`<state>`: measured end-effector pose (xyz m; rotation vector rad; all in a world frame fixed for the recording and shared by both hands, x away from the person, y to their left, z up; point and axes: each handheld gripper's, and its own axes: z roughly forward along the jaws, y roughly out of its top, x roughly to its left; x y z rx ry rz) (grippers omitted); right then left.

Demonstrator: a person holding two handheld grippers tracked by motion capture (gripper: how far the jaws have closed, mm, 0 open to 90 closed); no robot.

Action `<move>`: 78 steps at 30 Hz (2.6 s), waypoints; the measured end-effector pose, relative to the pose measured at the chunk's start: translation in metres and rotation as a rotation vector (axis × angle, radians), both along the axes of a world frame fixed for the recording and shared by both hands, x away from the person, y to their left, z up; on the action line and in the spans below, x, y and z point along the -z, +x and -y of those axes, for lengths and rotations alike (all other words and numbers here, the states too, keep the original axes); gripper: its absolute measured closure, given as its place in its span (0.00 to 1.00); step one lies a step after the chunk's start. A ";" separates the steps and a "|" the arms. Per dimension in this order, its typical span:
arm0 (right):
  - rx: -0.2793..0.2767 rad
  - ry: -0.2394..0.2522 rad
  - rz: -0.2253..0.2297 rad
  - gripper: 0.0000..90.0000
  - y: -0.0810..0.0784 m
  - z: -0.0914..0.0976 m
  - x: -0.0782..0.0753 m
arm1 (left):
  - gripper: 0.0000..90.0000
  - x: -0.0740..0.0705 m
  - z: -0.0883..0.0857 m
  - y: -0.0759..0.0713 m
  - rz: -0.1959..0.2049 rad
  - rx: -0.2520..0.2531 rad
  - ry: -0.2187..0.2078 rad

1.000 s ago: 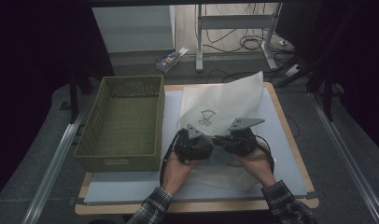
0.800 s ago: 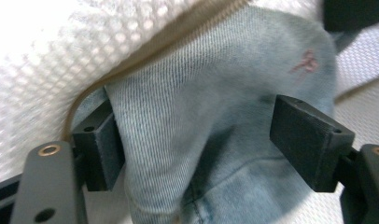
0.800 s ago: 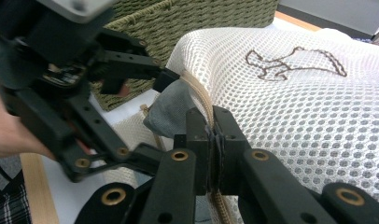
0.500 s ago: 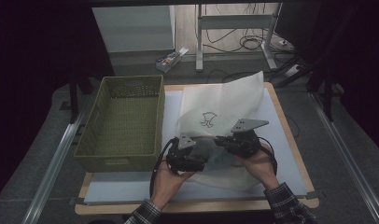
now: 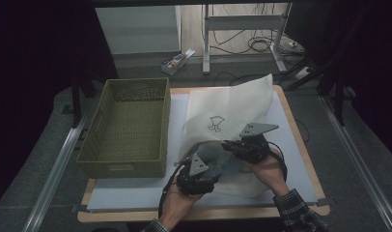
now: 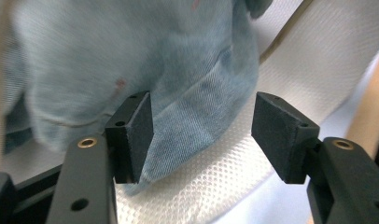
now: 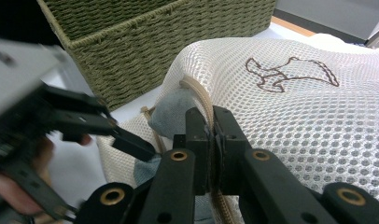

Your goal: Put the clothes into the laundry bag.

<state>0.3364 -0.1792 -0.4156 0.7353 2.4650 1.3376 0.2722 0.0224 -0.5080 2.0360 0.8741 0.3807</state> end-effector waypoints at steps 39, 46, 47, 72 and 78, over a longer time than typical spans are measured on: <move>-0.050 -0.018 -0.011 0.96 -0.008 -0.007 -0.003 | 0.98 -0.022 0.017 0.088 0.049 -0.268 -0.100; -0.061 -0.044 -0.027 0.96 -0.007 -0.012 0.002 | 0.98 -0.011 0.014 0.102 0.004 -0.289 -0.092; -0.062 -0.047 -0.029 0.96 -0.007 -0.012 0.003 | 0.97 -0.011 0.014 0.104 0.002 -0.290 -0.086; -0.047 -0.035 -0.035 0.95 -0.001 -0.008 0.009 | 0.32 -0.014 0.002 0.072 -0.060 -0.128 -0.066; -0.046 -0.038 -0.036 0.94 -0.002 -0.009 0.010 | 0.26 -0.022 -0.008 0.053 -0.041 -0.110 -0.050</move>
